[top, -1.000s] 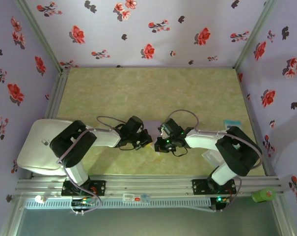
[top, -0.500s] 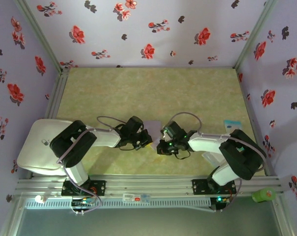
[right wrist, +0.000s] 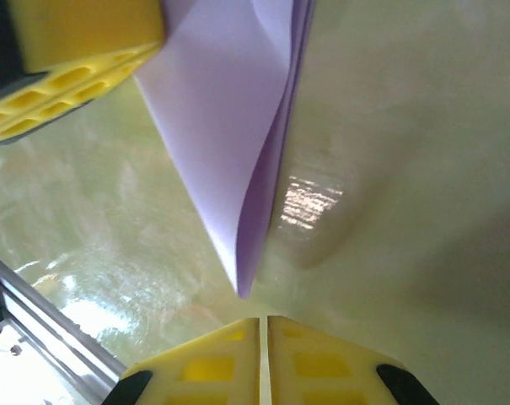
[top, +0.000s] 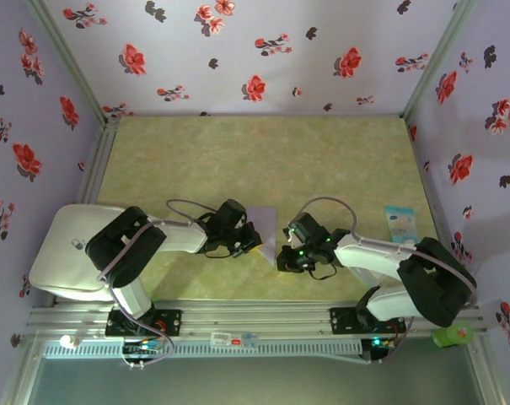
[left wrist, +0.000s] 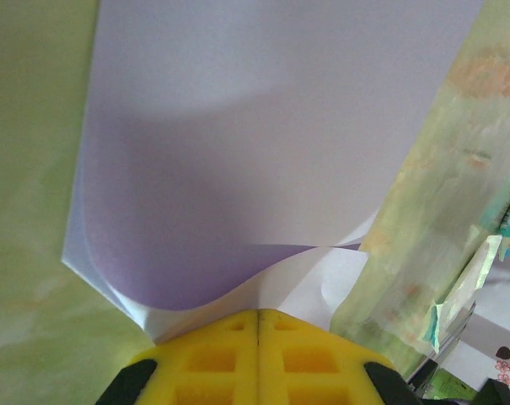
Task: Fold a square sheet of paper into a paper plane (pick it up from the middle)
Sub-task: Third fold the triangle at the center of the table.
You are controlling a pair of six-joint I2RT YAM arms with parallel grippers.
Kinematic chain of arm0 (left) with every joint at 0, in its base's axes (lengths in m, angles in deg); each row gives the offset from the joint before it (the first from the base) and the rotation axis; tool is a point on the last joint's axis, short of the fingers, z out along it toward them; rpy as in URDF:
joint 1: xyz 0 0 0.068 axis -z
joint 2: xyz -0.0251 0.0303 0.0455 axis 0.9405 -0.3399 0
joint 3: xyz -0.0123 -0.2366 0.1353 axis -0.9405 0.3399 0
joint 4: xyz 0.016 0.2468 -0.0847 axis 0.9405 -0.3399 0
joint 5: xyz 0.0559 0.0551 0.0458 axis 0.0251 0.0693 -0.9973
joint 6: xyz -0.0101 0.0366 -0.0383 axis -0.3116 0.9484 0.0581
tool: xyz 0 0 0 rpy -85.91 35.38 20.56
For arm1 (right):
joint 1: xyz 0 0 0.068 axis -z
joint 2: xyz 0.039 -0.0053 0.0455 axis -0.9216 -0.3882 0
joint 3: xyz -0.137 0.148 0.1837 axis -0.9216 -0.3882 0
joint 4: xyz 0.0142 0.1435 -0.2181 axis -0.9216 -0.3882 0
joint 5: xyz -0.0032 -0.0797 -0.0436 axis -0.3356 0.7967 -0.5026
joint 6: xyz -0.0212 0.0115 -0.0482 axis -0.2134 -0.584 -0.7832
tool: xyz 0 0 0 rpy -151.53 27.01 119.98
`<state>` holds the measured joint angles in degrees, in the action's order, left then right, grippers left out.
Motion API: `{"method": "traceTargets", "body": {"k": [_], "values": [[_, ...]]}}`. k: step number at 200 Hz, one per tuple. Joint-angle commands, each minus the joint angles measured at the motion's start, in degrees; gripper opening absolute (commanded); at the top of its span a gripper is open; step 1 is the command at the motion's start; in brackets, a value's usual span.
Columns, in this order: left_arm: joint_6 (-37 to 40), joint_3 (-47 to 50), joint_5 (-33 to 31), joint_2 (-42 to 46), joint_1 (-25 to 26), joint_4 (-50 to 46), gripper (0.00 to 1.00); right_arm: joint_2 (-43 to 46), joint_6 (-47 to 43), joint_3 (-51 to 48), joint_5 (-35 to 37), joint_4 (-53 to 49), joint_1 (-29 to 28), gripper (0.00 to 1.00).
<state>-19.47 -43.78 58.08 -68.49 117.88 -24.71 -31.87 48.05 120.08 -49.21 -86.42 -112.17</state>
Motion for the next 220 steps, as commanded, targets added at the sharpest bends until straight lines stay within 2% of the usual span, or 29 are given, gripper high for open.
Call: {"method": "traceTargets", "body": {"k": [1, 17, 49, 87, 116, 145, 220], "values": [[1.37, 1.24, -2.43, -0.43, 0.24, -2.23, 0.00, 3.40, 1.04, 2.73, 0.85, -1.60, -0.28, 0.11], [1.37, 1.22, -2.51, -0.45, 0.28, -2.11, 0.00, 2.48, 2.78, 3.37, -0.77, 2.47, -0.33, 0.11], [1.45, 1.33, -2.45, -0.51, 0.32, -2.01, 0.00, -6.06, 7.23, 6.29, -5.95, 9.97, -0.61, 0.10], [1.04, 1.59, -2.45, -0.94, 0.34, -1.34, 0.00, -12.15, 9.07, 7.21, -3.67, 11.97, -1.29, 0.09], [1.12, 1.36, -2.28, -1.02, 0.32, -1.21, 0.00, -13.63, 8.24, 4.75, -2.16, 11.53, -0.98, 0.09], [1.28, 1.55, -2.29, -0.79, 0.25, -1.57, 0.00, -13.18, 8.16, 1.20, -2.57, 12.42, -0.80, 0.09], [0.94, 1.55, -2.39, -0.71, 0.25, -1.44, 0.00, -3.84, 10.11, -6.28, -5.13, 14.80, 0.10, 0.12]]}}
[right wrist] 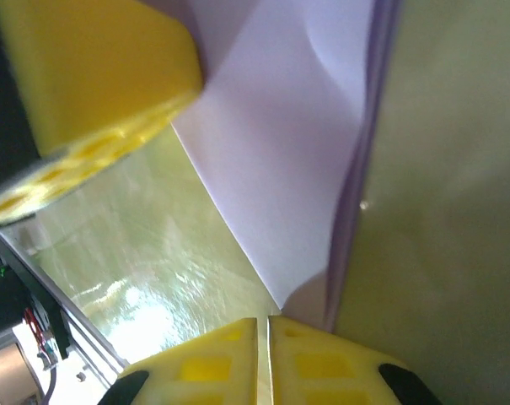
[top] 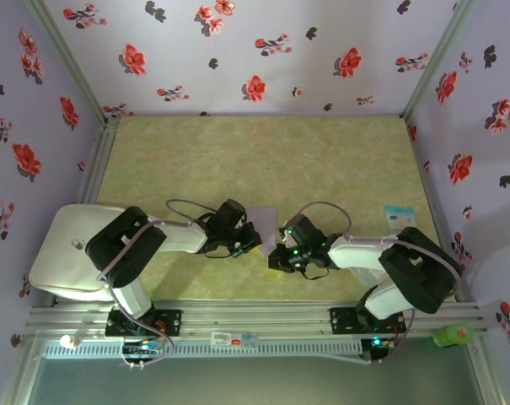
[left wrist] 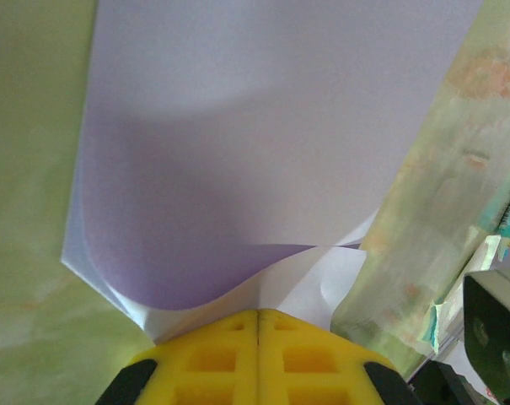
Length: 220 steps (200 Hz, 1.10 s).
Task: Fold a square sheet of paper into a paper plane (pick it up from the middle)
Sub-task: Third fold the triangle at the center of the table.
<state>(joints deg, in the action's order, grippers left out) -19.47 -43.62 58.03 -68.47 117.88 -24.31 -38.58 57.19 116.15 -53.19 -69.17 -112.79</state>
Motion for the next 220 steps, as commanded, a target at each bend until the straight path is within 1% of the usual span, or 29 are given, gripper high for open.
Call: {"method": "traceTargets", "body": {"k": [1, 32, 50, 66, 79, 100, 127, 157, 175, 220], "values": [[0.98, 1.37, -2.32, -0.68, 0.24, -1.81, 0.00, 3.13, 0.93, -2.38, -1.18, -2.44, 0.76, 0.13], [1.11, 1.22, -2.35, -0.23, 0.22, -1.96, 0.00, 11.16, 0.04, -0.48, -0.91, -5.38, 1.00, 0.13], [0.93, 1.53, -2.52, -0.20, 0.17, -1.56, 0.00, 12.73, -1.29, 2.06, -0.67, -7.03, 1.07, 0.13], [0.93, 1.49, -2.53, -0.36, 0.24, -1.17, 0.00, 10.13, -2.78, 5.00, 1.80, -10.39, 1.72, 0.14], [0.95, 1.48, -2.49, -0.53, 0.24, -1.00, 0.00, 6.35, -2.36, 6.62, 3.72, -9.83, 2.34, 0.14], [1.01, 1.50, -2.43, -0.38, 0.24, -0.98, 0.00, -0.37, -1.39, 9.77, -1.11, -5.24, 2.60, 0.12], [1.29, 1.46, -2.44, -0.27, 0.24, -1.27, 0.00, -5.49, -0.04, 11.46, -2.30, -2.74, 2.47, 0.09], [1.10, 1.43, -2.40, -0.40, 0.24, -0.64, 0.00, -7.25, -0.76, 11.40, -0.99, -3.31, 2.56, 0.08], [1.28, 1.39, -2.48, -0.27, 0.25, -0.72, 0.00, -7.68, -0.64, 9.49, 0.50, -3.20, 3.08, 0.08], [1.67, 1.10, -1.72, -0.06, 0.24, 0.15, 0.00, -7.36, 0.78, 5.13, 0.99, -2.16, 3.75, 0.07]]}}
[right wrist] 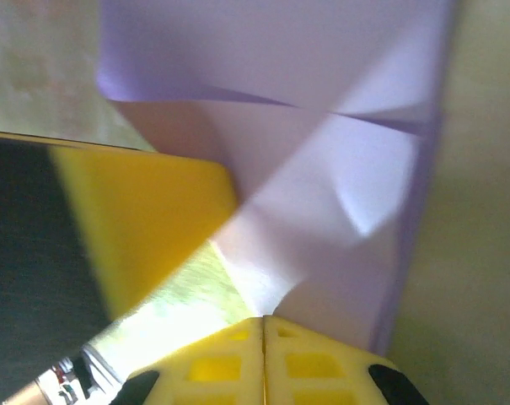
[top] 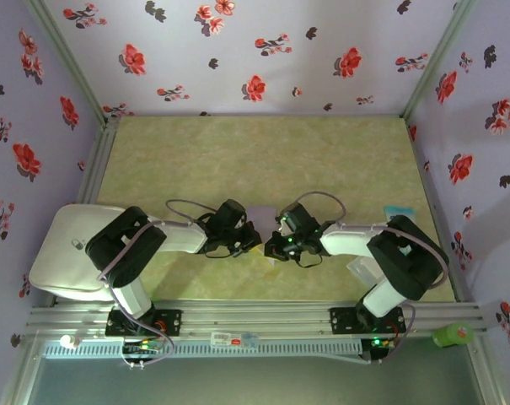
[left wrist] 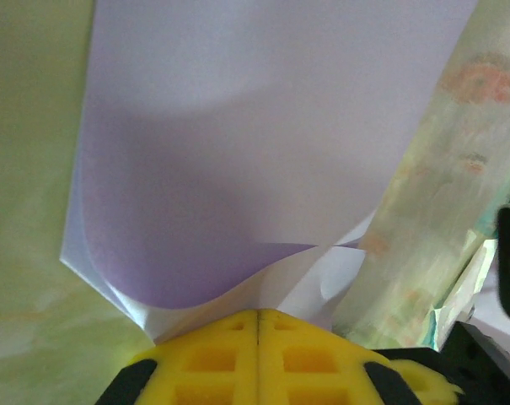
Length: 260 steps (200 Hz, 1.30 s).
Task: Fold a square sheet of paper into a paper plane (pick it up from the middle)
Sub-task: Third fold the triangle at the center of the table.
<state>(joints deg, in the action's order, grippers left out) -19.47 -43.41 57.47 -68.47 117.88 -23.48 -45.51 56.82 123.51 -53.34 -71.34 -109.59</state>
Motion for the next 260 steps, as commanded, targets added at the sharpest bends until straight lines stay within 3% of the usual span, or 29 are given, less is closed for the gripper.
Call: {"method": "traceTargets", "body": {"k": [1, 56, 68, 162, 260], "values": [[1.70, 0.92, -1.05, -0.03, 0.24, -0.55, 0.00, -0.41, 1.16, -2.27, 1.18, -0.10, 0.53, 0.07], [3.90, -1.06, 1.96, 5.73, 0.25, -2.35, 0.10, -0.93, 1.85, -4.04, 1.55, 0.02, 0.71, 0.05], [4.33, -1.15, 1.96, 6.53, 0.57, -2.97, 0.00, -0.93, 1.57, -3.66, 1.58, -0.43, 0.69, 0.04], [4.55, -2.04, -0.41, 1.13, 1.67, -6.99, 0.01, -1.19, 1.37, -3.72, 1.89, -0.62, 0.69, 0.02], [6.88, -0.25, -1.82, 1.45, -7.23, -8.72, 0.03, 0.00, -0.58, -4.08, 2.64, -3.42, 0.78, 0.02]]}}
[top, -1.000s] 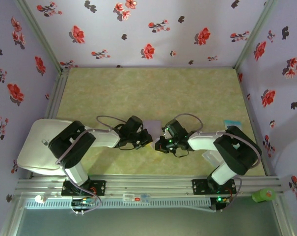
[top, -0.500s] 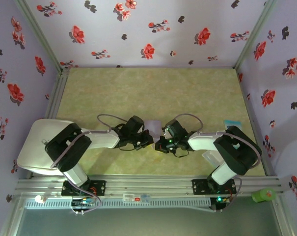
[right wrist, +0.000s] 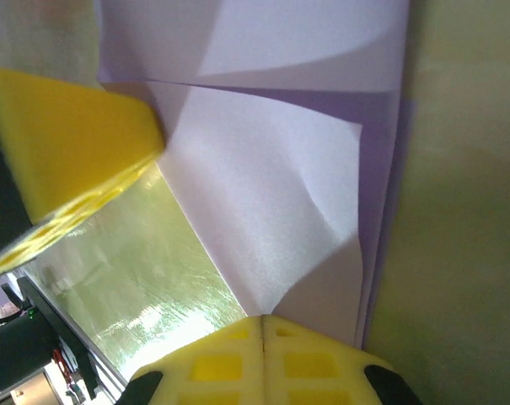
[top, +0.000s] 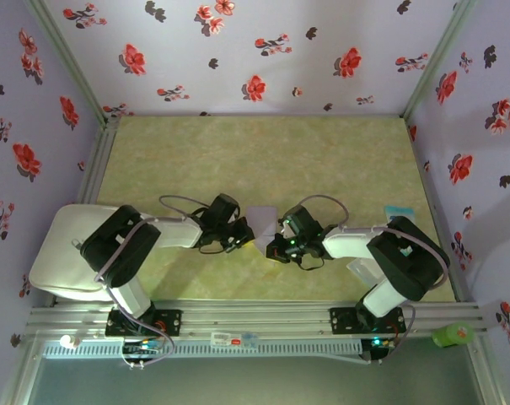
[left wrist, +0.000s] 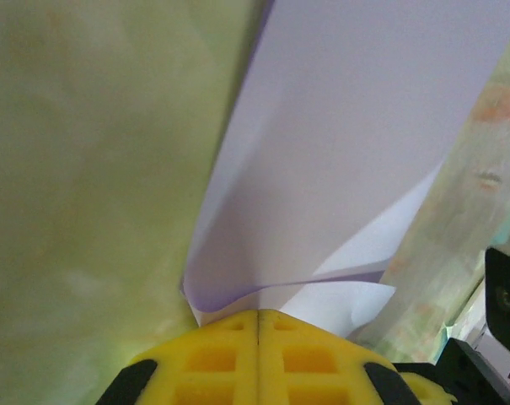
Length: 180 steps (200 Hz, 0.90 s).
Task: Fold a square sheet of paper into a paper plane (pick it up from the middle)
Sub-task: Third fold the triangle at the center of the table.
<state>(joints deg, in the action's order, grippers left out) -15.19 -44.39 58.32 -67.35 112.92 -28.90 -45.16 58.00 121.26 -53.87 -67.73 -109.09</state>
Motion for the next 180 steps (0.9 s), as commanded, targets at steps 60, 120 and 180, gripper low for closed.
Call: {"method": "traceTargets", "body": {"k": [60, 120, 180], "values": [[1.91, 2.19, -4.17, 1.00, -4.05, -2.96, 0.03, -0.76, -2.20, -1.83, 2.97, -7.12, 0.27, 0.02], [2.78, 1.36, -4.78, 5.37, -3.95, -3.00, 0.05, -0.93, -7.46, -0.17, 0.94, -10.60, 1.28, 0.02], [4.20, -0.96, -5.96, 7.37, 1.25, -3.98, 0.08, -3.17, -13.68, 4.03, -1.06, -15.94, 2.19, 0.02]]}}
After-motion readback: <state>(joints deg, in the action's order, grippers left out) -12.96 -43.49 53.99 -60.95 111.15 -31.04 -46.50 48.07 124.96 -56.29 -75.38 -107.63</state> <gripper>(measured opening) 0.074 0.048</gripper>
